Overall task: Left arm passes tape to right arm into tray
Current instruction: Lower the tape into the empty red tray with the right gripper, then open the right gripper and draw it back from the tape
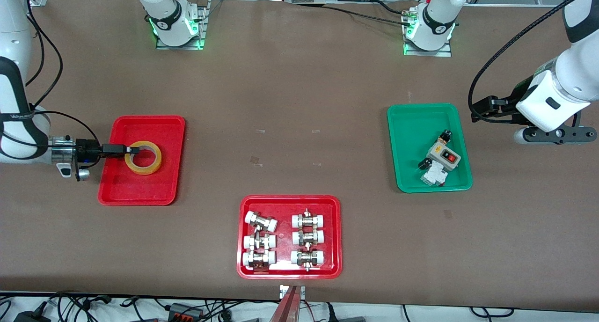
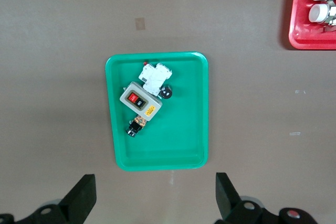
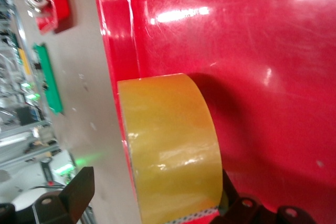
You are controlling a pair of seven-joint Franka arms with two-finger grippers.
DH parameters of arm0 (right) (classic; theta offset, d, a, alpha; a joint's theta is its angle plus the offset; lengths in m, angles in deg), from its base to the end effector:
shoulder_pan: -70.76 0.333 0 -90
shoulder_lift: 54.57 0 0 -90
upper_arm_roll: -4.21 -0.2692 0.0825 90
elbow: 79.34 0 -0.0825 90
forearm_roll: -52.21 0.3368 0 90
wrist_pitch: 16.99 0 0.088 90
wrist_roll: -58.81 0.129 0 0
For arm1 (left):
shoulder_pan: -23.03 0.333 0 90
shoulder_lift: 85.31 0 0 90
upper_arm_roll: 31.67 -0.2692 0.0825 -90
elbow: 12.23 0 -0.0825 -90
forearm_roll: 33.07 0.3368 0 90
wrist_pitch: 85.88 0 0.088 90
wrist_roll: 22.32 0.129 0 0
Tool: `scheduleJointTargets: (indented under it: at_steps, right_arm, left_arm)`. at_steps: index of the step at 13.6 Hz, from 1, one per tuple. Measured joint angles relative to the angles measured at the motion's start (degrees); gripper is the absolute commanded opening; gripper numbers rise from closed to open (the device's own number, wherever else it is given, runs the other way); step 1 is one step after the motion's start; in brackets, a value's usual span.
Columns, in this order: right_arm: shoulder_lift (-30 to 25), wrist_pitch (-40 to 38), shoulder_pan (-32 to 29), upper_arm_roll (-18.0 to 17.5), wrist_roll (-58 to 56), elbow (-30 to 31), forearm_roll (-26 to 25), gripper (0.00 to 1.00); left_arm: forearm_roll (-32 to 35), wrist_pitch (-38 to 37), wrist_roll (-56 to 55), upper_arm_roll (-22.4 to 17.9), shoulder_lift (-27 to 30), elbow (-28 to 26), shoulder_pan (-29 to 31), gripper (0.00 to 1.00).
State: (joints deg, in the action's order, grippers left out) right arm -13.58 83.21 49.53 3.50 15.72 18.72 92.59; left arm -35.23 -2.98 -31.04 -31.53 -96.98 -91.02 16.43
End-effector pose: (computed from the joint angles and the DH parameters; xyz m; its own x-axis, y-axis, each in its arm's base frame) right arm 0.5214 -0.1182 0.1441 0.9778 0.0990 -0.1846 -0.0790 -0.6420 -0.7626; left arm 0.5386 -0.0688 0.5204 0.9903 0.0309 -0.1357 0.0336 -0.9993 0.0178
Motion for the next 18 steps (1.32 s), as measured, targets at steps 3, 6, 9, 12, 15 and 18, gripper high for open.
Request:
scheduleJointTargets:
  at_steps: [3, 6, 9, 12, 15, 18]
  right_arm:
    - [-0.7, 2.32, 2.32, -0.03, 0.03, -0.87, -5.89, 1.0]
    - [-3.45, 3.39, 3.09, -0.03, 0.15, -1.47, -11.84, 1.0]
    - [-7.07, 4.09, 3.74, -0.02, 2.44, -1.58, -16.23, 1.0]
    - [-11.3, 4.27, 5.81, -0.07, 10.44, -2.54, -23.32, 1.0]
    - [-16.16, 3.44, 9.17, -0.24, 19.99, -5.07, -31.39, 1.0]
    - [-19.6, -3.62, 12.66, -0.41, 30.93, -9.89, -36.27, 1.0]
  left_arm:
    - [-0.13, 0.12, 0.0, -0.06, 0.01, -0.3, 0.0, 1.0]
    - [-0.15, 0.16, 0.01, -0.06, 0.04, -0.36, 0.0, 1.0]
    - [-0.18, 0.14, 0.02, -0.06, 0.06, -0.42, -0.02, 1.0]
    - [-0.36, 0.14, 0.02, -0.05, 0.07, -0.47, -0.03, 1.0]
    - [-0.48, 0.14, 0.02, -0.05, 0.07, -0.47, -0.04, 1.0]
    - [-0.58, 0.14, 0.02, -0.04, 0.09, -0.47, -0.11, 1.0]
